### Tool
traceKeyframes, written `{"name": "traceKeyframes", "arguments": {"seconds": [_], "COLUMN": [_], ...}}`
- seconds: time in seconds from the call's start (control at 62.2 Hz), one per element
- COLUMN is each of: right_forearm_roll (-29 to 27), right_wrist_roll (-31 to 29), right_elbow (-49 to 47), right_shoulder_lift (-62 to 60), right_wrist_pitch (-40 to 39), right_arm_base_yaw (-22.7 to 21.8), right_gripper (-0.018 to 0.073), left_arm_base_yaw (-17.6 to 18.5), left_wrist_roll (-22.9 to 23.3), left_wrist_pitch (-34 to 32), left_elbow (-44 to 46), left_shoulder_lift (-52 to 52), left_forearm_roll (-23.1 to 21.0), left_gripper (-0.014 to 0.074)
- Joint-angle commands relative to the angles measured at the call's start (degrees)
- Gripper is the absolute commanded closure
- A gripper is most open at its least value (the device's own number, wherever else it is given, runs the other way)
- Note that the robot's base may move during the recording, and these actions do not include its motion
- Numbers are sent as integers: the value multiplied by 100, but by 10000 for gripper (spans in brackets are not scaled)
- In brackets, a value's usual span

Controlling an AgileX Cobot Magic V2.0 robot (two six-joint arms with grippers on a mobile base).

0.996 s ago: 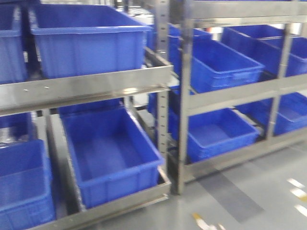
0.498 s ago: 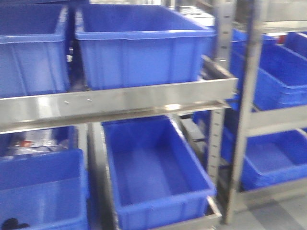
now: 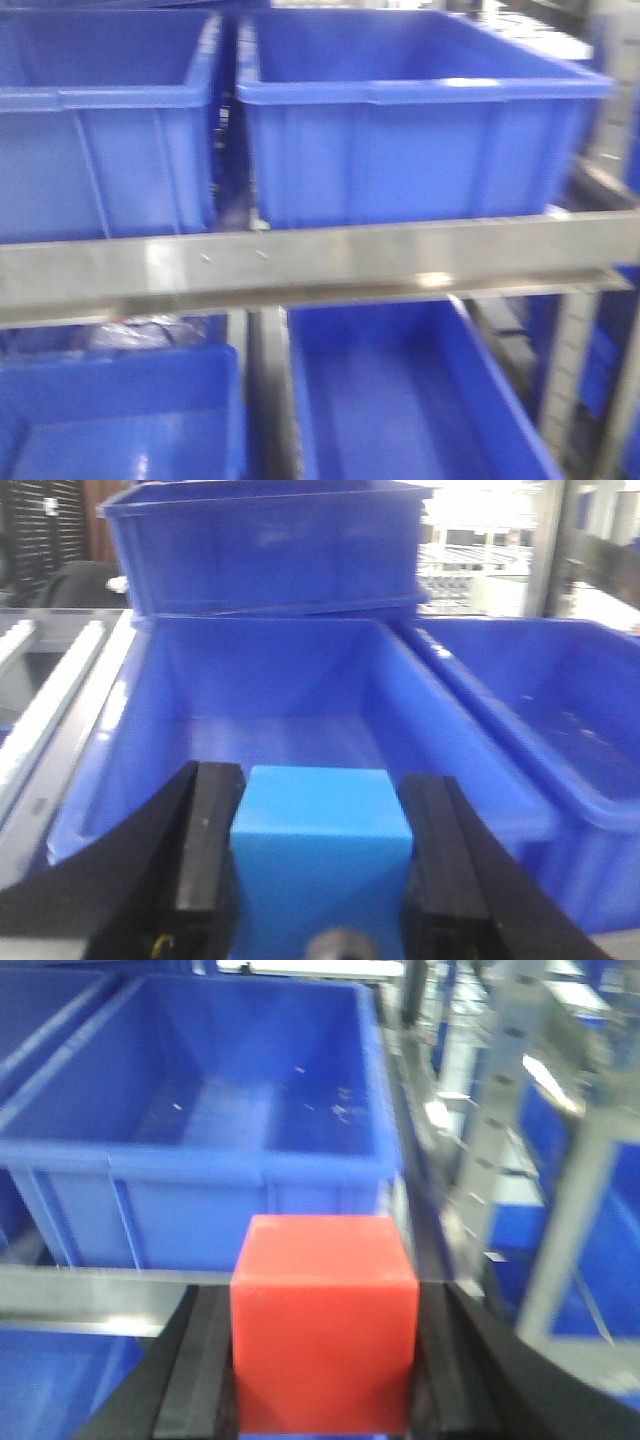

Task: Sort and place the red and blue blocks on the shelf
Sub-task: 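Turn the base toward the shelf of blue bins and approach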

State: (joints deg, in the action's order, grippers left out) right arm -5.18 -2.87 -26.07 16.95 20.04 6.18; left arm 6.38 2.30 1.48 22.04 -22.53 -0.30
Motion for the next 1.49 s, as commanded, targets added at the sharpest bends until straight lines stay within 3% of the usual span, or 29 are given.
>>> {"name": "traceKeyframes", "arguments": {"seconds": [0.0, 1.478], "right_forearm_roll": [0, 0], "right_wrist_roll": [-55, -55], "right_elbow": [-157, -157], "right_shoulder_lift": [47, 47], "right_wrist_pitch": [-504, -504], "right_arm_base_yaw": [-29, -29], "right_gripper": [504, 504], "left_arm_base_yaw": [-4, -4], "left_wrist_roll": [22, 22], "left_wrist_pitch": [-507, -507], "left_elbow": [173, 173], "left_shoulder_lift": [-36, -36], "left_forearm_roll": [-47, -47], "left_gripper": [465, 465]}}
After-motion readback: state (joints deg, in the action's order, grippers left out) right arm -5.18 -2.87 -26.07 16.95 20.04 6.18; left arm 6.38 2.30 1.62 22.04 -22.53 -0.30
